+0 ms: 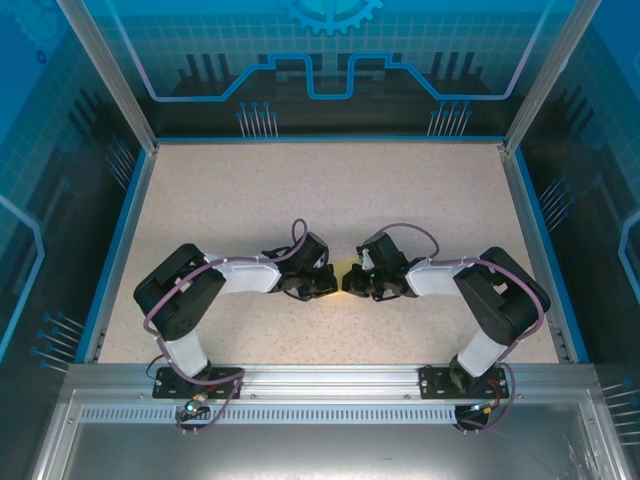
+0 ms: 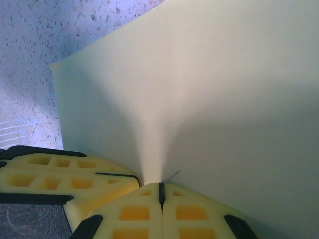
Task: Fold a paper plane with a square sheet of paper (pick it up from the middle)
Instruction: First fold in half a square sheet of paper at the center of the table.
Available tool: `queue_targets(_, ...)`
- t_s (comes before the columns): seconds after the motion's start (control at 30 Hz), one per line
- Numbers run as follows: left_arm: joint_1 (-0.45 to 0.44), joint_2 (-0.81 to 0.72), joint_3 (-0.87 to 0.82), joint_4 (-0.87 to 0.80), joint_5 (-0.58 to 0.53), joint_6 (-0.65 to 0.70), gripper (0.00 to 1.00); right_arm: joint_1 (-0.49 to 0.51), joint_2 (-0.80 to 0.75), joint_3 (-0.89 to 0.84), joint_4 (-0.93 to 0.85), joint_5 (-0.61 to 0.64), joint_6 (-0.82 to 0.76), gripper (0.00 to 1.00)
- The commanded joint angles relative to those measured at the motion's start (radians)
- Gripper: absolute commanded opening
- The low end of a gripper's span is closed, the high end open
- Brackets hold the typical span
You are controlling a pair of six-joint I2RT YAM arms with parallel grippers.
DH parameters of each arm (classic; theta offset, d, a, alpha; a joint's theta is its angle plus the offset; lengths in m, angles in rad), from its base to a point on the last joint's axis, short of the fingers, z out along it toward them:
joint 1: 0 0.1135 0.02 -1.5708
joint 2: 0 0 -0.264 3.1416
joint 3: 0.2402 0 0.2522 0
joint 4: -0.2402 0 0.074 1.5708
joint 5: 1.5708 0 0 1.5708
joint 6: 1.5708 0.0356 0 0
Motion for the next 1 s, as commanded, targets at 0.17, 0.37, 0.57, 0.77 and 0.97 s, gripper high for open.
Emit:
queue_targets(0.17, -0.011, 0.039, -0.037, -0.108, -0.044, -0.032, 0.00, -0.065, -0.008, -0.061, -0.057, 0.066, -0.073, 0.00)
queue_targets(0.37, -0.012, 0.041, -0.051, -0.142, -0.062, -0.045, 0.00, -0.153, -0.093, -0.123, -0.064, 0.147, -0.149, 0.00)
queue_targets(0.57, -0.011, 0.040, -0.050, -0.153, -0.073, -0.043, 0.00, -0.226, -0.163, -0.165, -0.076, 0.204, -0.171, 0.00)
queue_targets(0.77, -0.012, 0.042, -0.029, -0.175, -0.080, -0.029, 0.00, -0.218, -0.289, -0.160, -0.106, 0.166, -0.162, 0.00)
queue_targets(0.97, -0.011, 0.047, -0.020, -0.188, -0.087, -0.027, 0.00, -0.112, -0.323, -0.137, -0.070, 0.104, -0.100, 0.00)
